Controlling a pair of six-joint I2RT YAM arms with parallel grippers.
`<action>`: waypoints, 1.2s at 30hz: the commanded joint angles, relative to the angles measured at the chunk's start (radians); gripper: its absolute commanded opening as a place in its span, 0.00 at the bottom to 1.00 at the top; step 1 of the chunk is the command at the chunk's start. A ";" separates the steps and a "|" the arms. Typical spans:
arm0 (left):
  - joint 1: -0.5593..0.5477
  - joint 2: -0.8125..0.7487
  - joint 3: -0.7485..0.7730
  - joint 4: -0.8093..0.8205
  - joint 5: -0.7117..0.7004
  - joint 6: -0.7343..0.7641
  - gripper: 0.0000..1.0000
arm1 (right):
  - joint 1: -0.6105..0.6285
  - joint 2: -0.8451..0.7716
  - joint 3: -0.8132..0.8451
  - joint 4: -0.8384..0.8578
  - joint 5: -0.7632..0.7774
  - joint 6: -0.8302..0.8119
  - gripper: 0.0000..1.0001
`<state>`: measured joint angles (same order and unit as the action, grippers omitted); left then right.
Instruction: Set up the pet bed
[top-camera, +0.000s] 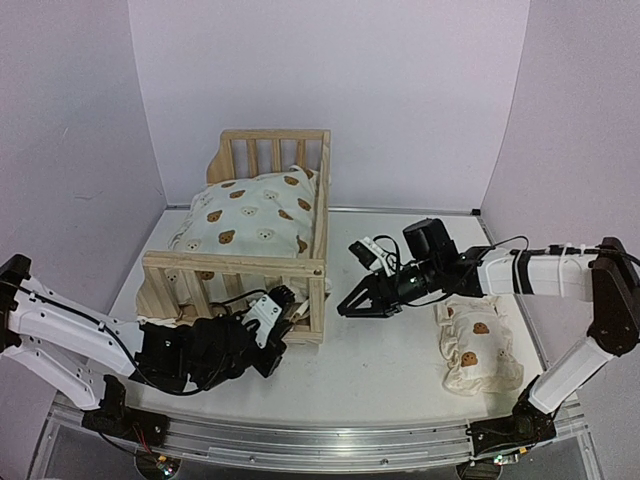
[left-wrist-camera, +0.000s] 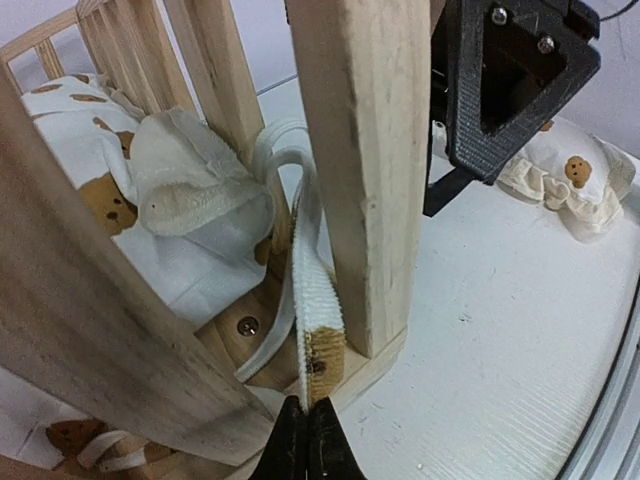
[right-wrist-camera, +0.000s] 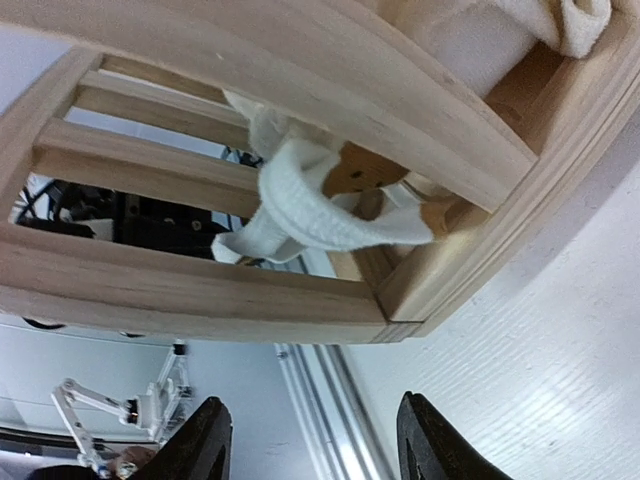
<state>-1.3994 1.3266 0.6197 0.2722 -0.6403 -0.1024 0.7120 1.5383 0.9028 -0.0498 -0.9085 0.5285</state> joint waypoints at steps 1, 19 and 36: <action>0.006 -0.072 -0.028 -0.008 0.059 -0.104 0.00 | 0.018 0.016 -0.037 0.139 0.147 -0.201 0.56; 0.007 -0.261 -0.103 -0.030 0.372 -0.225 0.00 | 0.065 0.122 -0.052 0.543 0.345 -0.033 0.18; 0.012 -0.428 -0.131 -0.087 0.703 -0.379 0.00 | 0.105 0.005 0.218 -0.550 0.113 -0.147 0.00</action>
<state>-1.3846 0.8761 0.4500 0.1890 -0.0879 -0.4301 0.7975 1.5574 1.0466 -0.2279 -0.7792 0.4438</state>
